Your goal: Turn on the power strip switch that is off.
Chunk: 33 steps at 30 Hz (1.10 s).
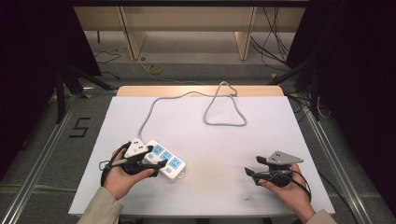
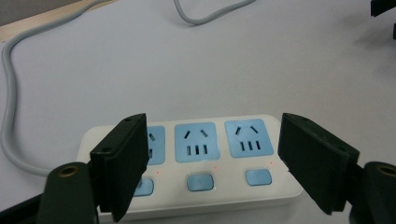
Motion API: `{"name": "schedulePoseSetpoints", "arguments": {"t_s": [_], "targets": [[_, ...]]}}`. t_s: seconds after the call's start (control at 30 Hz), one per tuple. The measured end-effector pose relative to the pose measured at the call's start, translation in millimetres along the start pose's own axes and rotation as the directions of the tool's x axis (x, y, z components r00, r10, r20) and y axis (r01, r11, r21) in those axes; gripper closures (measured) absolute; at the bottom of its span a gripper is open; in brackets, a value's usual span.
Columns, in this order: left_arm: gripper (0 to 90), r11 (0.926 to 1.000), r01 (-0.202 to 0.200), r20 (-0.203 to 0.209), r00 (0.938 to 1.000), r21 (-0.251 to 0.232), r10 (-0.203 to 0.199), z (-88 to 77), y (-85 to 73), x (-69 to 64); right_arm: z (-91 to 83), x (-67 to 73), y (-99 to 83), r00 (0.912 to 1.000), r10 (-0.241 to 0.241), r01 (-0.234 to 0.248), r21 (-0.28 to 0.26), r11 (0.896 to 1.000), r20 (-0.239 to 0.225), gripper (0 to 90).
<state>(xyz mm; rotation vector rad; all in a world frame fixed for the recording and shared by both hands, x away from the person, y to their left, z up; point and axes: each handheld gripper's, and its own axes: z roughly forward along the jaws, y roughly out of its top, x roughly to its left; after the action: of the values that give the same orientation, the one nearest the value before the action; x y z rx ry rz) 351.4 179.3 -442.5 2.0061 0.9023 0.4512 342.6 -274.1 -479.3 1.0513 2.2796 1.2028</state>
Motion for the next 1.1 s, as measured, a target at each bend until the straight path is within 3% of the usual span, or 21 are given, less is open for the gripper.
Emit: {"name": "schedulePoseSetpoints", "arguments": {"t_s": [0.53,1.1], "targets": [[22.7,0.9993,0.03,-0.053,0.9981,-0.021,-0.031,-15.3,-27.7,7.1,0.2,2.4,0.9,0.9996,-0.018,0.018,-0.006,1.0,-0.023,32.7],[21.3,1.0,0.007,-0.086,0.9963,-0.001,-0.007,-13.9,-44.5,7.7,0.4,3.1,1.3,0.9995,-0.02,0.02,-0.001,1.0,-0.025,32.7]]}}
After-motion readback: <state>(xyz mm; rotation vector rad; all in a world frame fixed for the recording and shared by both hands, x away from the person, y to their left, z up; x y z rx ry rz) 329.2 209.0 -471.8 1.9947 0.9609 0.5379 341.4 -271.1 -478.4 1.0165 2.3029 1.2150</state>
